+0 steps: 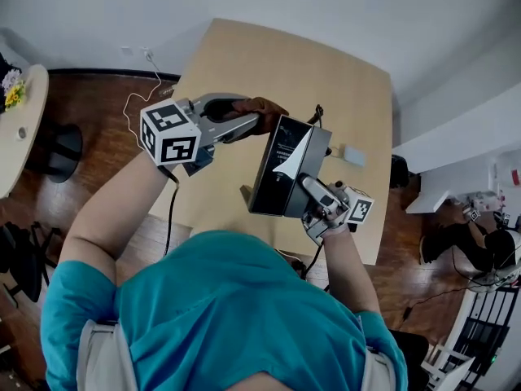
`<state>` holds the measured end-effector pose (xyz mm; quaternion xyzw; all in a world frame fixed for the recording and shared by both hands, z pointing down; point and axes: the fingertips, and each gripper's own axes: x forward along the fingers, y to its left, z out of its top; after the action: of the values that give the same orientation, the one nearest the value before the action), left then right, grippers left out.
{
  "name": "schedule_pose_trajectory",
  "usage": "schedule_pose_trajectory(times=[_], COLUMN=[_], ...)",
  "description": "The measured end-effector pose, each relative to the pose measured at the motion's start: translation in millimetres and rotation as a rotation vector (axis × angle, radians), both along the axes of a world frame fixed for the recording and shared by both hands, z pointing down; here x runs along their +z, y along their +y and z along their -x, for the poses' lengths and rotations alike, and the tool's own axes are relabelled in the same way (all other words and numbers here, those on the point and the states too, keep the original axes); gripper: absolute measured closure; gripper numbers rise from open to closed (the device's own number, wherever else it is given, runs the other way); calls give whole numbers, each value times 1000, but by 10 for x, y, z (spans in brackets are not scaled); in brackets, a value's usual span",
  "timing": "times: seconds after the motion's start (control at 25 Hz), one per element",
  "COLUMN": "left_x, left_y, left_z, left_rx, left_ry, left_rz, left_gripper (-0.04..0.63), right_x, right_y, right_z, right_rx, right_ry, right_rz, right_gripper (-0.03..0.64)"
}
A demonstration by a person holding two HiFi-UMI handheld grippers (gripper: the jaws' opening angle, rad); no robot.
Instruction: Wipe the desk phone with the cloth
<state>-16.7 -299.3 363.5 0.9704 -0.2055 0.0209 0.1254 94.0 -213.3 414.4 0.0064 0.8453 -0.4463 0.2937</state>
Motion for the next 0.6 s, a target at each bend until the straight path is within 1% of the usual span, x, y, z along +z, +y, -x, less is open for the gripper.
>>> schedule_pose_trajectory(times=[0.08,0.16,0.28,0.4,0.52,0.6], left_x=[-96,-65,83,268,430,497], left_y=[56,149,383,622,797,867], left_z=[-103,-197,-313,-328,-329,-285], left_rx=[11,15,45,101,158,175], left_ry=[2,-22,-106,-188,-244,-247], left_rz=[-21,-33,-88,-137,-150,-129], left_gripper=[472,472,472,472,472,472], right_x=[38,24,38,62,24,8], right_y=[6,-45,-157,-263,-350,-327], right_z=[46,-2,-141,-223,-321,-310], right_rx=[4,34,94,155,200,195], right_ry=[-16,-39,-33,-38,-62,-55], right_rz=[21,47,65,74,74,67], right_gripper=[443,443,443,443,443,443])
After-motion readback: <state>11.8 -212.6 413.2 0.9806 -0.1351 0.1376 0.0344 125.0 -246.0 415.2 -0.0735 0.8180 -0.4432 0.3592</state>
